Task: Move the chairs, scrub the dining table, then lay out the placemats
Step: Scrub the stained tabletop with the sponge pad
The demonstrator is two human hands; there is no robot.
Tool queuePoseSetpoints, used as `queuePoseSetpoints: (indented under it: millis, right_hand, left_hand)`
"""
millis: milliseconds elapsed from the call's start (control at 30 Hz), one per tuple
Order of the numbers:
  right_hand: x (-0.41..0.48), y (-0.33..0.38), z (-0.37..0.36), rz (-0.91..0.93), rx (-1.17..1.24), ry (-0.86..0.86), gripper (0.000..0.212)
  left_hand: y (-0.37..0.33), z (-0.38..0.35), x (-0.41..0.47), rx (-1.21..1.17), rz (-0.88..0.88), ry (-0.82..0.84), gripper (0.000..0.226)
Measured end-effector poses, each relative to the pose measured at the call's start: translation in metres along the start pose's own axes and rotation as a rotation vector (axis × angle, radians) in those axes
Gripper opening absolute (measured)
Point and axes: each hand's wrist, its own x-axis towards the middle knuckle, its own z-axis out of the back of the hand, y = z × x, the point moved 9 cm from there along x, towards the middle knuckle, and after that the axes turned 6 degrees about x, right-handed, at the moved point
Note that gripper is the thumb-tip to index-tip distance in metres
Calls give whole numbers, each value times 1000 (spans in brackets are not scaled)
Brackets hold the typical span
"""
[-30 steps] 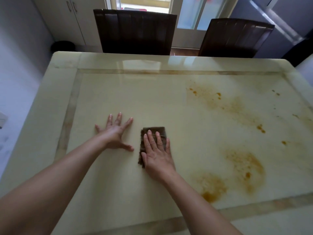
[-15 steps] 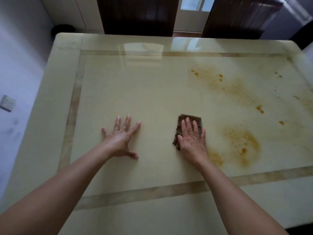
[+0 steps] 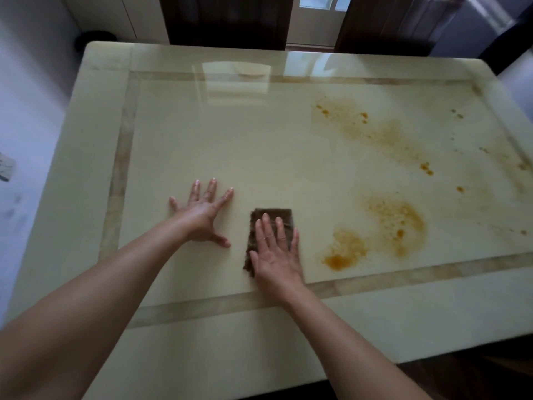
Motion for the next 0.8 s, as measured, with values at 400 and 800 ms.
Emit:
queuePoseSetpoints:
  millis: [400, 800]
  right_hand:
    - [-39, -45, -2, 93, -123, 25, 67]
    - [-54, -111, 12, -236, -13, -17, 60]
  left_hand:
    - [-44, -42, -45, 81, -79, 67, 124]
    - [-44, -44, -45, 43, -87, 53, 125]
